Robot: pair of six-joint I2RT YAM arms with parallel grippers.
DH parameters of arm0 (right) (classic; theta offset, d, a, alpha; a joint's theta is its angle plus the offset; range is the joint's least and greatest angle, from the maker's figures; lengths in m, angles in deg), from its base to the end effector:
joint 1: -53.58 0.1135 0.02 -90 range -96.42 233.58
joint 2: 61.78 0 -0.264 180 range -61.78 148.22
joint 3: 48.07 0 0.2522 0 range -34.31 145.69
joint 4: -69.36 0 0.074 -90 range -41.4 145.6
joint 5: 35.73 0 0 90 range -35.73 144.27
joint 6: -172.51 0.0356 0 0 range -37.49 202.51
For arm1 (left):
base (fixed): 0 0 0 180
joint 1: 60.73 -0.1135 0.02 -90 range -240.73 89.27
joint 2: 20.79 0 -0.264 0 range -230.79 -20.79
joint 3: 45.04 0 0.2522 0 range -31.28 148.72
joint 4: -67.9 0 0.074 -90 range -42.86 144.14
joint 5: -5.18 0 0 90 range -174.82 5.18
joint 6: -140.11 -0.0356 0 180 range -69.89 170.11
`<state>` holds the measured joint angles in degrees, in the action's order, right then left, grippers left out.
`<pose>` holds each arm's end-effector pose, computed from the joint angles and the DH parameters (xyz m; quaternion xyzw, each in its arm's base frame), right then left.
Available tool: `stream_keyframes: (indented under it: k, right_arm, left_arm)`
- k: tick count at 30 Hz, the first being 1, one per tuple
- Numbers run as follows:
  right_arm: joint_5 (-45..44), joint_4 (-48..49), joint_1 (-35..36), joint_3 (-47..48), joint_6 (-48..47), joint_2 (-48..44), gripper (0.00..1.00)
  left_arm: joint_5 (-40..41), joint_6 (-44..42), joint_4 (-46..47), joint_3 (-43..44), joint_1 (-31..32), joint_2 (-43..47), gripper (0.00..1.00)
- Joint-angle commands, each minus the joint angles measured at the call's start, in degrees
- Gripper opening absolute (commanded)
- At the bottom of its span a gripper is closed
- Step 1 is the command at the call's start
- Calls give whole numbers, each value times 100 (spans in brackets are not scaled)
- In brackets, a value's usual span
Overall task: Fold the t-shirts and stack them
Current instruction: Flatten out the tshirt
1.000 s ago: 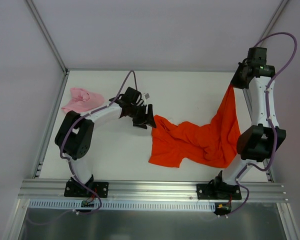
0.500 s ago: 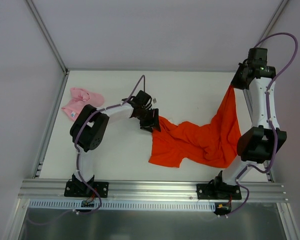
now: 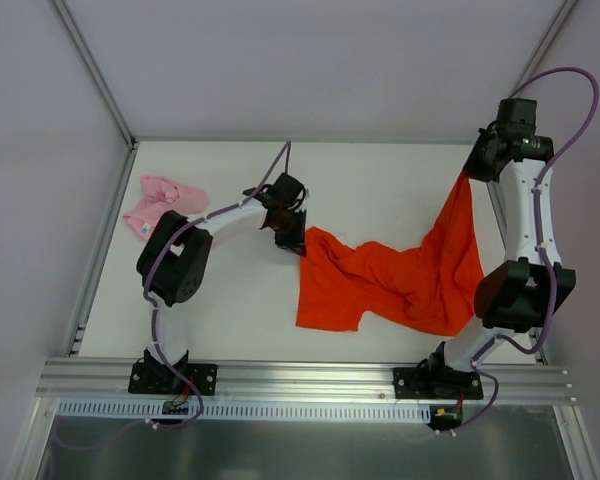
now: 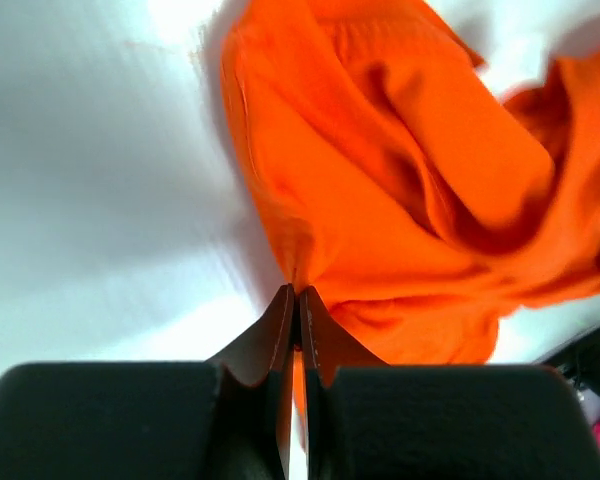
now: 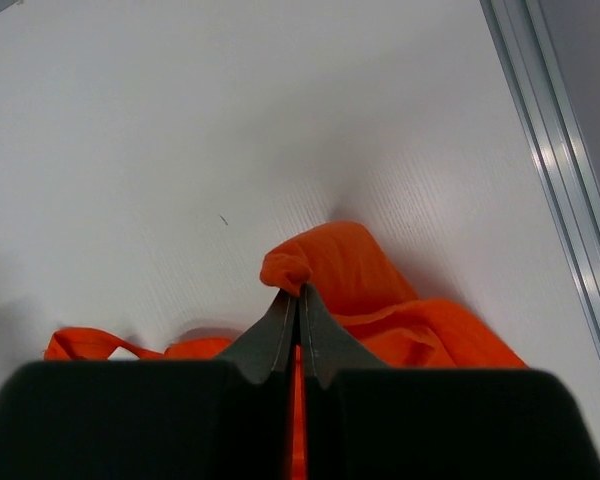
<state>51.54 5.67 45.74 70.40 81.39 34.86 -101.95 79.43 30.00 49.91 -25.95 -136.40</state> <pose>0.3626 -0.0516 0.3964 0.0632 0.9107 -0.0535 0.4048 0.3443 -0.2519 0.1704 0.0856 0.9489 -0.2637 0.1510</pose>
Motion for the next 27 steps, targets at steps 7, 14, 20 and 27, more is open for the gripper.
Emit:
stream_keyframes:
  k: [7, 14, 20, 27]
  right_arm:
    - [-527, -359, -121, 814, -212, -400, 1]
    - [-493, -438, -543, 692, -169, -778, 1]
    - [-712, -526, -763, 788, -107, -1051, 1]
    - [-782, -710, -991, 1130, -11, -1174, 1]
  left_arm:
    - [1668, -875, -1233, 539, -787, 2084, 0]
    - [1677, -1139, -1584, 652, -1211, 2693, 0]
    - [1967, -1236, -1936, 810, -1676, 3378, 0]
    - [2433, -1359, -2446, 1391, -2098, 4010, 0]
